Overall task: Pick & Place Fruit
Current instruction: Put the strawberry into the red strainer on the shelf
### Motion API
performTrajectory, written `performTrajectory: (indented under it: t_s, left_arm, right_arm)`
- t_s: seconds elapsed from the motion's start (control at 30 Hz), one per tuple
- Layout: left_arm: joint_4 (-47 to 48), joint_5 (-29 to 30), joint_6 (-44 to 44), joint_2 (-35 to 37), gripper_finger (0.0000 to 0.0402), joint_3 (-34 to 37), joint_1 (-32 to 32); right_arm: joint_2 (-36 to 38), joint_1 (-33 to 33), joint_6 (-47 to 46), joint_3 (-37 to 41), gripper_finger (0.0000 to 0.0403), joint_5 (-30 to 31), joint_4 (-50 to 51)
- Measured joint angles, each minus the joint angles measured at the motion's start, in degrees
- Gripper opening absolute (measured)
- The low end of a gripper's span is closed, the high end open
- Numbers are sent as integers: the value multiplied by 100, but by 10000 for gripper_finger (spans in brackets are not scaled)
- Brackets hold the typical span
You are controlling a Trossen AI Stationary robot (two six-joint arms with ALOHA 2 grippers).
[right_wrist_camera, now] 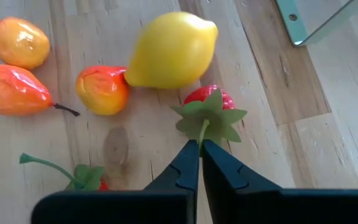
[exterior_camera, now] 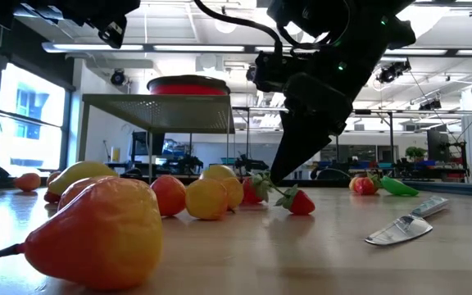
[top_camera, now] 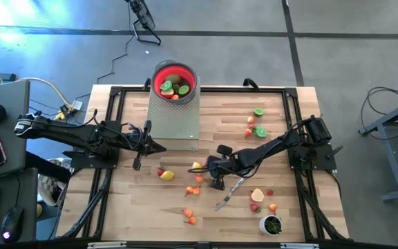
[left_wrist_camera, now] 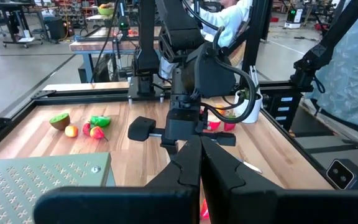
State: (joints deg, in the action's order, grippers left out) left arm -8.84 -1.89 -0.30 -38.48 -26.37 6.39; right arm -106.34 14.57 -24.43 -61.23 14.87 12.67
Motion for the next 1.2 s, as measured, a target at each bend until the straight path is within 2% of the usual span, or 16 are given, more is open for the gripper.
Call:
performTrajectory:
  t_s: [0.23, 0.5, 0.67, 0.83, 1.0, 1.2]
  left_arm:
    - [-8, 2, -1, 0, 0, 0, 0]
    - [-37, 58, 0, 0, 0, -2, 0]
    - [-79, 590, 0, 0, 0, -2, 0]
    - [-128, 1136, 0, 0, 0, -2, 0]
    - [-179, 1802, 144, 0, 0, -4, -2]
    - [-164, 2347, 579, 0, 0, -4, -3]
  right_arm:
    - [158, 7, 12, 0, 5, -2, 36]
    - [921, -11, 23, -9, 5, 2, 103]
    - [1520, -54, 151, -4, 4, 80, 131]
    - [2043, -189, 529, -2, 4, 631, 41]
    - [2316, -491, 1142, 4, 4, 963, -328]
    - [2297, -1010, 2104, 0, 4, 956, -1203]
